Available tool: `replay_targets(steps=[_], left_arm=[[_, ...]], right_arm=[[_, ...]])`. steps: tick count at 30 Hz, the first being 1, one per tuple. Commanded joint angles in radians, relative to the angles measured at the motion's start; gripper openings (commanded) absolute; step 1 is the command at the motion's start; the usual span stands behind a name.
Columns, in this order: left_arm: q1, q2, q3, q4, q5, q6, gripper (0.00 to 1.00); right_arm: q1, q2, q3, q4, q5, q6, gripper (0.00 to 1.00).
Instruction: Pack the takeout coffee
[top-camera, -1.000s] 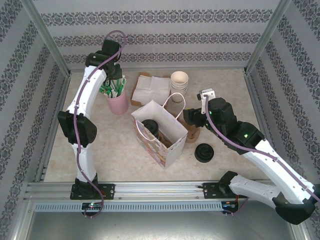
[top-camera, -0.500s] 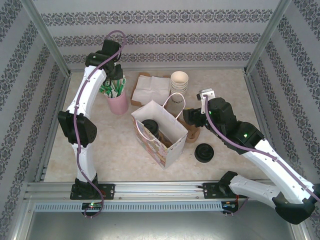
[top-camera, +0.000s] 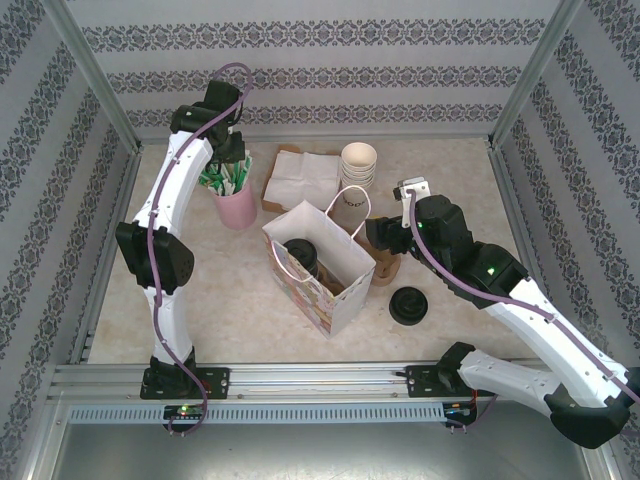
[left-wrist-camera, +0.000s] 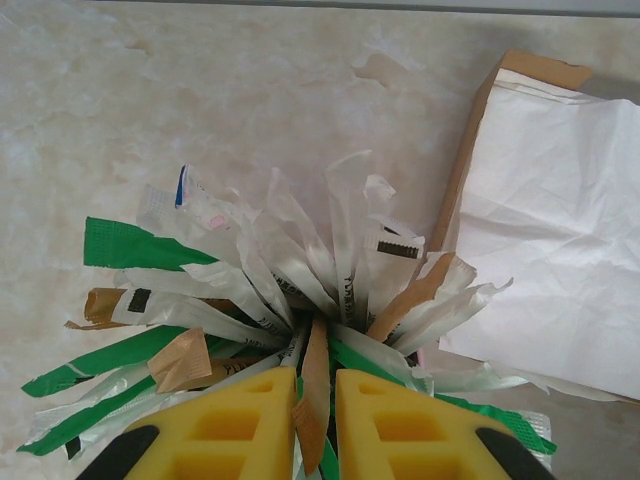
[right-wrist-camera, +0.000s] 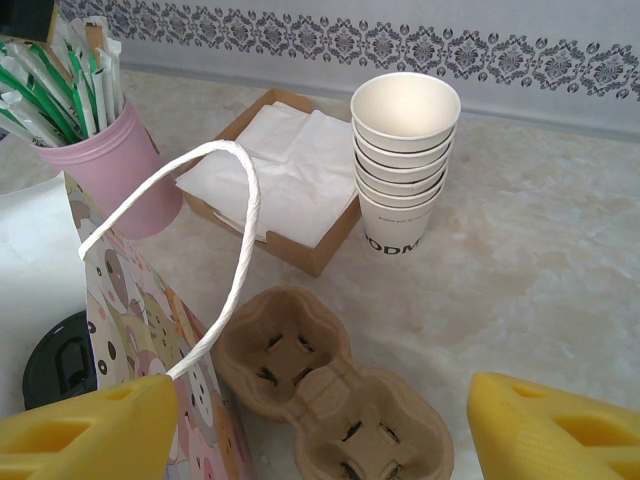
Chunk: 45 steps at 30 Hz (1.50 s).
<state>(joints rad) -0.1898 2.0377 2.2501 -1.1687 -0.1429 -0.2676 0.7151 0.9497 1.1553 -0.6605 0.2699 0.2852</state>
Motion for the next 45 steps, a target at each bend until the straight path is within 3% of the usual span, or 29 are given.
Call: replay_targets(steps=[1, 7, 18, 27, 37, 45], left_arm=[[-0.008, 0.019, 0.032, -0.049, -0.015, 0.019, 0.18], [-0.012, 0.015, 0.056, -0.053, -0.01, 0.019, 0.0], [-0.023, -0.032, 0.221, -0.135, -0.015, 0.051, 0.0], [-0.063, -0.259, 0.198, -0.133, 0.02, 0.12, 0.0], [-0.164, -0.535, 0.062, -0.065, 0.209, 0.133, 0.0], [-0.266, -0.588, 0.123, -0.117, 0.44, 0.094, 0.0]], right_arm=[[-0.01, 0.0, -0.007, 0.019, -0.007, 0.004, 0.77], [-0.011, -0.001, -0.009, 0.021, -0.006, 0.006, 0.77], [-0.011, 0.0, -0.008, 0.011, 0.003, -0.004, 0.77], [-0.01, -0.033, -0.014, 0.033, 0.041, -0.038, 0.77], [-0.01, -0.054, -0.023, 0.074, 0.07, -0.034, 0.77], [-0.01, -0.069, -0.024, 0.069, 0.098, -0.014, 0.77]])
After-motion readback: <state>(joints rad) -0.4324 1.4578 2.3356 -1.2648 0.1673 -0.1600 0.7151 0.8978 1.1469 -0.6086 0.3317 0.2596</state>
